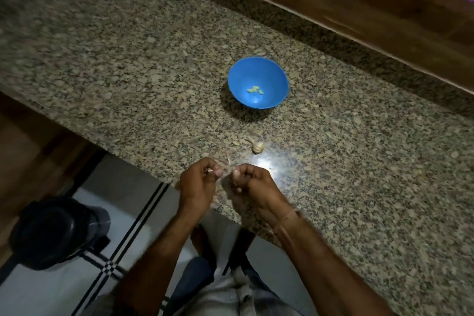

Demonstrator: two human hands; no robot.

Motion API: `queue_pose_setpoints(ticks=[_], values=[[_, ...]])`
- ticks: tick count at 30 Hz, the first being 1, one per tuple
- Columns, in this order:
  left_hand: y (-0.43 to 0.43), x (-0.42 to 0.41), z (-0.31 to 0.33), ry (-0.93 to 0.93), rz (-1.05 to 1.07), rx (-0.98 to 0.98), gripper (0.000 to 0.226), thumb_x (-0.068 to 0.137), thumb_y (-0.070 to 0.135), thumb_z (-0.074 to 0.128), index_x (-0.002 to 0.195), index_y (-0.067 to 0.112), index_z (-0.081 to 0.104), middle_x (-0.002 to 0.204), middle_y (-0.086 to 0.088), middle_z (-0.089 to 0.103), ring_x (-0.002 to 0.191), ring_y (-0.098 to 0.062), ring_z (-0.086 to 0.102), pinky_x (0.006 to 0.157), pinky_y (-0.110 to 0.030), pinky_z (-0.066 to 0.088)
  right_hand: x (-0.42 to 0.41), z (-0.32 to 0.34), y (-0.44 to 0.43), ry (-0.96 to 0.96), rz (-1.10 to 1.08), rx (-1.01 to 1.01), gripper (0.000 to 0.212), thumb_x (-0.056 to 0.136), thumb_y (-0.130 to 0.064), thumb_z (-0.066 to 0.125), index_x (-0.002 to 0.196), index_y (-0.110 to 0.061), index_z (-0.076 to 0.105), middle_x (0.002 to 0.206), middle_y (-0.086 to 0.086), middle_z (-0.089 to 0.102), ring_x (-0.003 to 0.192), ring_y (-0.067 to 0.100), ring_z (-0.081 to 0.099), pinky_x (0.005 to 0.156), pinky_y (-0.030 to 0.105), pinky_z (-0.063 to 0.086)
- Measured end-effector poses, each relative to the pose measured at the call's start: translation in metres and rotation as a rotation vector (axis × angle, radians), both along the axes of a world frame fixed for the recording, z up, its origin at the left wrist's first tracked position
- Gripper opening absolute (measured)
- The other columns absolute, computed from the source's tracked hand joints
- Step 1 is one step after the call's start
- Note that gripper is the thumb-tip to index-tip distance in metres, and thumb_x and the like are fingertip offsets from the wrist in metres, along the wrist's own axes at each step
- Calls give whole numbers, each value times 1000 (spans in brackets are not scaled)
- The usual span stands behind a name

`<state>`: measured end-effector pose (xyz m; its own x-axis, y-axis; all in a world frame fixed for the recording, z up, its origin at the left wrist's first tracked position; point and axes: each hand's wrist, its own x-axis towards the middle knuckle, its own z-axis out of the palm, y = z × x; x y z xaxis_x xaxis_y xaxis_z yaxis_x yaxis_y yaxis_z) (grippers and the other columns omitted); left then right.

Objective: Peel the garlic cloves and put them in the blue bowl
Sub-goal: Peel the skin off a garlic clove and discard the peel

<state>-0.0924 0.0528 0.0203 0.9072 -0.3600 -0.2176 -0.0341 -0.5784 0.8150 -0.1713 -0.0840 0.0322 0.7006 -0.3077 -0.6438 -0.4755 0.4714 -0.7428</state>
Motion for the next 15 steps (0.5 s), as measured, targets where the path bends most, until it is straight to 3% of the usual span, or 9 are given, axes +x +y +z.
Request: queue_pose_setpoints(ticks=[4, 8, 10, 12, 15], values=[[57, 7, 10, 25, 220, -103, 16, 93, 2, 71, 83, 14, 70, 74, 13, 67, 64, 13, 60, 59, -6, 42, 34, 8, 48, -48, 115, 104, 26, 100, 0, 62, 78, -11, 68, 61, 5, 61, 52, 12, 53, 59, 25, 48], [147, 11, 7, 9, 365, -83, 20, 91, 3, 73, 78, 18, 69, 70, 13, 67, 67, 10, 61, 61, -6, 39, 68, 6, 137, -72, 283, 147, 13, 94, -4, 70, 83, -9, 72, 68, 5, 64, 68, 19, 54, 86, 39, 47], [204, 10, 1, 6, 457, -79, 22, 90, 8, 73, 76, 23, 67, 70, 13, 67, 69, 6, 62, 64, -10, 42, 85, 0, 191, -39, 355, 147, 18, 99, 1, 64, 85, -8, 71, 66, 2, 65, 62, 13, 54, 74, 25, 51], [267, 8, -5, -3, 552, -98, 15, 88, 19, 70, 76, 26, 66, 70, 12, 67, 68, -1, 63, 69, -26, 50, 100, -2, 252, -23, 442, 133, 22, 101, 4, 58, 85, -7, 68, 64, 0, 62, 57, 8, 50, 58, 16, 46], [368, 5, -18, -1, 667, -101, 14, 85, 23, 64, 74, 31, 63, 71, 8, 68, 69, -10, 63, 68, -33, 50, 116, -17, 348, -14, 545, 96, 26, 102, 6, 56, 81, -8, 63, 62, 0, 56, 56, 6, 47, 56, 14, 44]])
